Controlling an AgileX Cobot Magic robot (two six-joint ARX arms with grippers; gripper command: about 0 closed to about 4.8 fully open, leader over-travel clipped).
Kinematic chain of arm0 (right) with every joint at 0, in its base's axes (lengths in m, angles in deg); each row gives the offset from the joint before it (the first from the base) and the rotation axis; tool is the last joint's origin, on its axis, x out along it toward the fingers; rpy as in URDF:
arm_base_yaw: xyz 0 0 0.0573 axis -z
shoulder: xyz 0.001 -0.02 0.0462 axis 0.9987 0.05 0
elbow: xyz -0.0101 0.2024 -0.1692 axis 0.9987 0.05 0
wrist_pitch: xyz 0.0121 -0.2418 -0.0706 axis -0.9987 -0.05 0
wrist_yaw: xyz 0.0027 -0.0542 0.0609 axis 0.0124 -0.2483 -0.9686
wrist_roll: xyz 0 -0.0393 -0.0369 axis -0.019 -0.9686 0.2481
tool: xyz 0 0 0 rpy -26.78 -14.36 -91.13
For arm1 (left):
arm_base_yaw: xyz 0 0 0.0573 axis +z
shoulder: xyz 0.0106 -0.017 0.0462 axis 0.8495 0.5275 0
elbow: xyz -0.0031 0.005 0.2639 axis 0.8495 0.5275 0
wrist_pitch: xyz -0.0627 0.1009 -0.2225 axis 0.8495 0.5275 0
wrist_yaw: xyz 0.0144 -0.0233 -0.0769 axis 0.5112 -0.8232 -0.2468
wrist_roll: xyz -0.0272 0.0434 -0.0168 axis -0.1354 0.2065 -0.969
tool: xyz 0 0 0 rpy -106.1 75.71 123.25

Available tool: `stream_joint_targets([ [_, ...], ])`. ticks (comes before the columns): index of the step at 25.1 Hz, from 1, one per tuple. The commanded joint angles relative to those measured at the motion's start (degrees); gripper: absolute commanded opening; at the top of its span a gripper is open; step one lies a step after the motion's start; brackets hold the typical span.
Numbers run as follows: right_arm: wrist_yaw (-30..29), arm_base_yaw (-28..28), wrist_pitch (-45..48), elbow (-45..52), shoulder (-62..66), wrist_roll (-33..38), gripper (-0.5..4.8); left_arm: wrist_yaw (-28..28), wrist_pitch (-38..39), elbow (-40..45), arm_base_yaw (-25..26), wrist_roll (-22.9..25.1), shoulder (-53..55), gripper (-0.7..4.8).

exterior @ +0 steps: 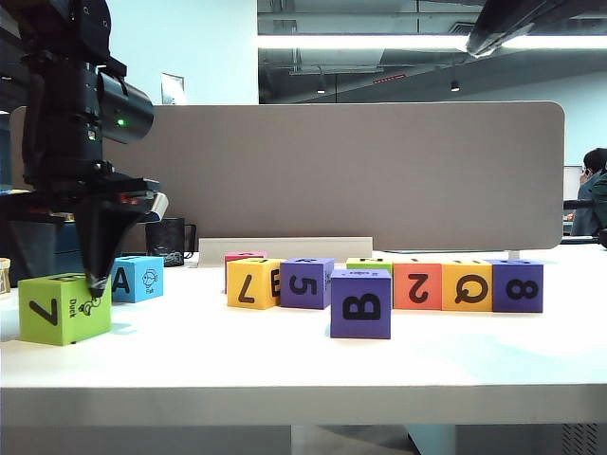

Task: Select the appropriate blocks from the scattered letter blocks on the table and arrange them in a row to spell out "LEARNING".

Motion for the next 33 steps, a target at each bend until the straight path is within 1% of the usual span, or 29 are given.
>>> stream_joint_targets([
  [1, -0.1, -0.1, 0.5, -0.2, -0.1, -0.2, -0.02, -0.1, -0.7, 0.3, -0.1, -0.2, -0.3, 3.06],
  [5, -0.1, -0.1, 0.6, -0.2, -0.1, -0.2, -0.02, -0.1, -1.2, 1.0, -0.1, -0.2, -0.3, 2.95],
  [8, -0.1, -0.1, 0.6, -0.2, -0.1, -0.2, -0.01, -0.1, -1.7, 1.0, -0.1, -0.2, -0.3, 2.42],
  [9, -0.1, -0.1, 0.6, -0.2, -0.1, -0.2, -0.02, -0.1, -2.4, 1.0, -0.3, -0.9, -0.3, 2.37],
  [11, -0.1, -0.1, 0.6, -0.2, -0.1, -0.2, -0.02, -0.2, -3.4, 0.9, -0.5, -1.7, -0.3, 2.37],
  [18, -0.1, -0.1, 0.6, -0.2, -0.1, -0.2, -0.01, -0.3, -8.4, 0.9, -2.6, -1.7, -0.3, 2.37],
  [21, -0.1, -0.1, 0.6, -0.2, -0.1, -0.2, -0.02, -0.3, -13.6, 0.9, -3.6, -3.1, -0.3, 2.37],
  [26, -0.1, -0.1, 0.3, -0.2, -0.1, -0.2, -0.02, -0.2, -18.1, 0.9, -3.6, -3.2, -0.3, 2.37],
  [28, -0.1, -0.1, 0.2, -0.2, -0.1, -0.2, -0.02, -0.3, -21.3, 0.9, -3.6, -3.2, -0.3, 2.37],
  [33, -0.1, -0.1, 0.2, -0.2, -0.1, -0.2, -0.02, -0.4, -24.7, 0.9, -3.6, -3.9, -0.3, 2.37],
])
